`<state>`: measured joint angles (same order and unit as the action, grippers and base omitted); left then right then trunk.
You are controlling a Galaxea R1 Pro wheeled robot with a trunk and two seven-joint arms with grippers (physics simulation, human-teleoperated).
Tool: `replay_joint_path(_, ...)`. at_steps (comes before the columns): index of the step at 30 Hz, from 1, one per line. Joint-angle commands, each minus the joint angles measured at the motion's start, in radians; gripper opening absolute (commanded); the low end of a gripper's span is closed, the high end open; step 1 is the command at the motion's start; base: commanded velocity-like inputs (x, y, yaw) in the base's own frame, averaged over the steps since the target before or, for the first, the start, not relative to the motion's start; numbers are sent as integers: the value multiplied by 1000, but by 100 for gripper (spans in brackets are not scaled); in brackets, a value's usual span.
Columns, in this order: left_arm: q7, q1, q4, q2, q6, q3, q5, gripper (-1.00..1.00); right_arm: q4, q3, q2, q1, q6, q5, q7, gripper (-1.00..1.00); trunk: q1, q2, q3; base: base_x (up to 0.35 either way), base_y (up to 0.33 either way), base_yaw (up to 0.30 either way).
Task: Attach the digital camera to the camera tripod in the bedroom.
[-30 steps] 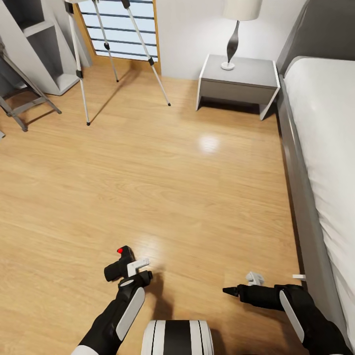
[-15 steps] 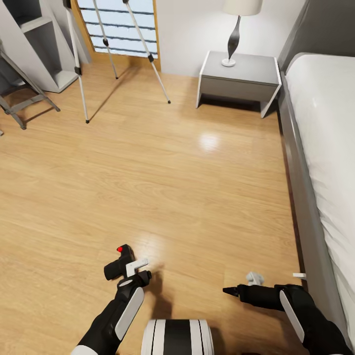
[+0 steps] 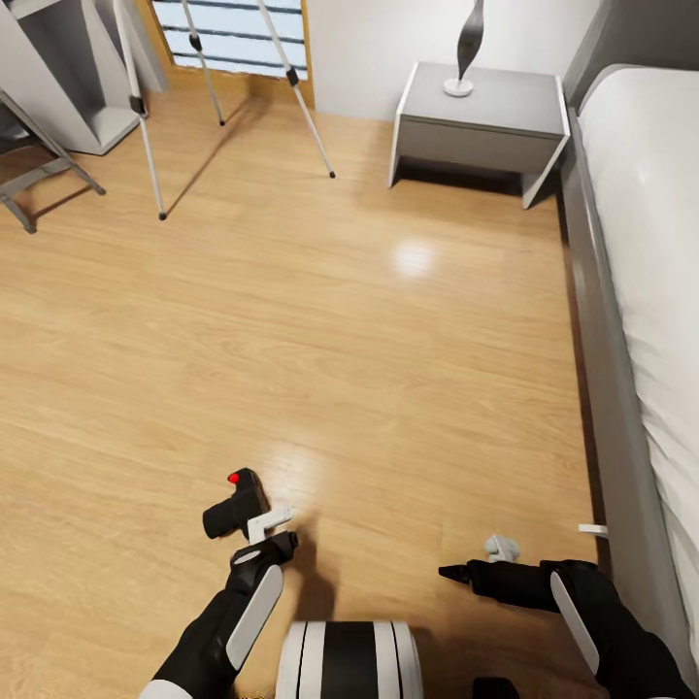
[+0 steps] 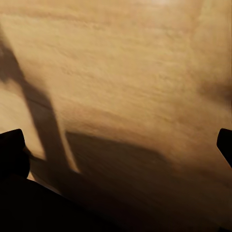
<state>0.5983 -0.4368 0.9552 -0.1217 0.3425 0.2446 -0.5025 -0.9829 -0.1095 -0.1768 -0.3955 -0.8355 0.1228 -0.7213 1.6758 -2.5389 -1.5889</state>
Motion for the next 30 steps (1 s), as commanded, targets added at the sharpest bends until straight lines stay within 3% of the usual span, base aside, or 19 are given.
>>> replay_joint_path(1,8,0,2,0,-3,2,-7,100,0,-1,0,0,-8,8,2,100,0,-1,-5,0,0,0)
replay_joint_path(6,9,0,2,1,-51,2,-7,100,0,-1,-1,0,-8,9,2,100,2,-2,-24,0,0,0)
replay_joint_path(20,9,0,3,3,-69,2,-7,100,0,-1,0,0,-7,10,2,100,2,-2,-24,0,0,0)
replay_joint_path(30,9,0,3,4,-70,2,-7,100,0,-1,0,0,-7,12,1,100,7,-4,-63,0,0,0)
